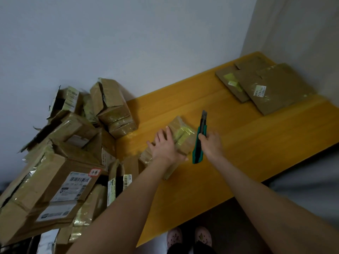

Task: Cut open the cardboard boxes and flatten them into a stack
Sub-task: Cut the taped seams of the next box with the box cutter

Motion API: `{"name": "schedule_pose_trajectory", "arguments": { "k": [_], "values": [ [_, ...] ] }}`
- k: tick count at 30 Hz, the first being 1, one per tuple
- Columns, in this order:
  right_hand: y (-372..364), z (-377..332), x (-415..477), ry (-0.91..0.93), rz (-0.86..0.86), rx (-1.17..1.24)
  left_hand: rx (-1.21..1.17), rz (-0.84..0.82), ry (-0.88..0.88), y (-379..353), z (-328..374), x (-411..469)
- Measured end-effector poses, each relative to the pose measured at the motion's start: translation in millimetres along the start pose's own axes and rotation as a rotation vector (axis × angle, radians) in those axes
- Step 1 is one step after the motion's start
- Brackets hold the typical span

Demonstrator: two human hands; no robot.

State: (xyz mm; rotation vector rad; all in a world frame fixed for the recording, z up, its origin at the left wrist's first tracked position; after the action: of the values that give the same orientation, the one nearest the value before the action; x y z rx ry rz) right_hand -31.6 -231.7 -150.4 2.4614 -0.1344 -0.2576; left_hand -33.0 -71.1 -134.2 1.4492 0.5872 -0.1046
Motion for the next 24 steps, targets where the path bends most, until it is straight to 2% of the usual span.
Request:
{"name": "schedule_pose_trajectory", "arguments": {
  "k": [4, 8, 12, 17, 21, 24],
  "values": [
    [-5, -1, 7, -0.027, -0.116, 0.138, 0.141, 0.023, -0.014, -7, 9, -2],
    [0, 11, -5, -0.098, 0.006, 0.168, 0.329, 0.055, -0.193, 4, 8, 0],
    [2, 16, -18, -0.115, -0.049, 0.173, 0.489, 0.115, -0.331, 19, -6, 7],
    [-12, 10, -29, -0.095, -0.079, 0.205, 0.395, 0.081, -0.264, 11, 3, -1],
    [-8, 14, -35, -0.116, -0.089, 0.223, 0.374, 0.091, -0.274, 7, 6, -3],
    [4, 17, -42, -0.098, -0.085, 0.145, 0.37, 0.126, -0.305, 5, 0, -6]
  ]
}}
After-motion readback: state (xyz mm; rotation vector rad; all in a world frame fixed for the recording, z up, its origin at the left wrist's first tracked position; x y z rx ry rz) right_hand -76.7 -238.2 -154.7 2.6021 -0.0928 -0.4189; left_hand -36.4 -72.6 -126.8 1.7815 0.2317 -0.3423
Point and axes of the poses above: each hand's wrist, its own x-axis towards the middle knuckle, its own y-axis out of the back of the hand, z = x × y, the point moved 2 cm from there along x, towards the middle knuckle, and after that the axes turned 15 degrees about y, right-handed, at the moved point
